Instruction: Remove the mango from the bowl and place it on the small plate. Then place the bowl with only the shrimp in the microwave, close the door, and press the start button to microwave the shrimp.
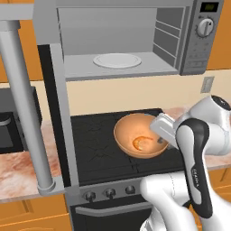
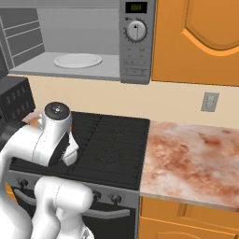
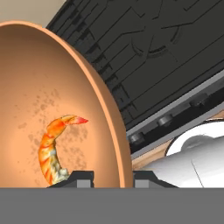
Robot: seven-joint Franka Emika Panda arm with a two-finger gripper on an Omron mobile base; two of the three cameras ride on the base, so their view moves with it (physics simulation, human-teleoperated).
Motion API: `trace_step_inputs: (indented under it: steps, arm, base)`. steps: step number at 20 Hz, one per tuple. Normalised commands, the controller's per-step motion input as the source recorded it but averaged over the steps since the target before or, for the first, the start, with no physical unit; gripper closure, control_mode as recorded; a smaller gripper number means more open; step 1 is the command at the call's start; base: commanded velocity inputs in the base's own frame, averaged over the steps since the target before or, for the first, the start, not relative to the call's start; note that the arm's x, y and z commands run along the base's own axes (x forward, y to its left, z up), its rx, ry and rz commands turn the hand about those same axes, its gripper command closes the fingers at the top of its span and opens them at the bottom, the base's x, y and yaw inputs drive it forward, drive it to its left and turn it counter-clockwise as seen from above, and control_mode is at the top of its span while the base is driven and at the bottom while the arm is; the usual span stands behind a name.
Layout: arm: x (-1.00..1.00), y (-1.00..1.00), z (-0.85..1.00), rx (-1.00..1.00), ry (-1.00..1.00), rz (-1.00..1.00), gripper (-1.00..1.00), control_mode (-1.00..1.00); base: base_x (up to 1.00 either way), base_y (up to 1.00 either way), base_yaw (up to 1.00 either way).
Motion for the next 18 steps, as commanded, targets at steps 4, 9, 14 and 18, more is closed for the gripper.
trace_step_inputs:
  steps: [4,9,14,18]
  arm:
    - [0.05,0.00,0.97,0.07,-0.21,-0.08,1.00,-1.00]
    - [0.19,0.00,1.00,0.03,-0.14,-0.18,1.00,-1.00]
    - [0.19,-0.04,1.00,0.15,-0.13,-0.22,1.00,-1.00]
    - [0.46,0.00,0.91,0.08,-0.14,-0.25,1.00,-1.00]
  base:
    - [0.00,0.00,0.00]
    - [0.00,0.00,0.00]
    - [0.00,0.00,0.00]
    - [0.00,0.00,0.00]
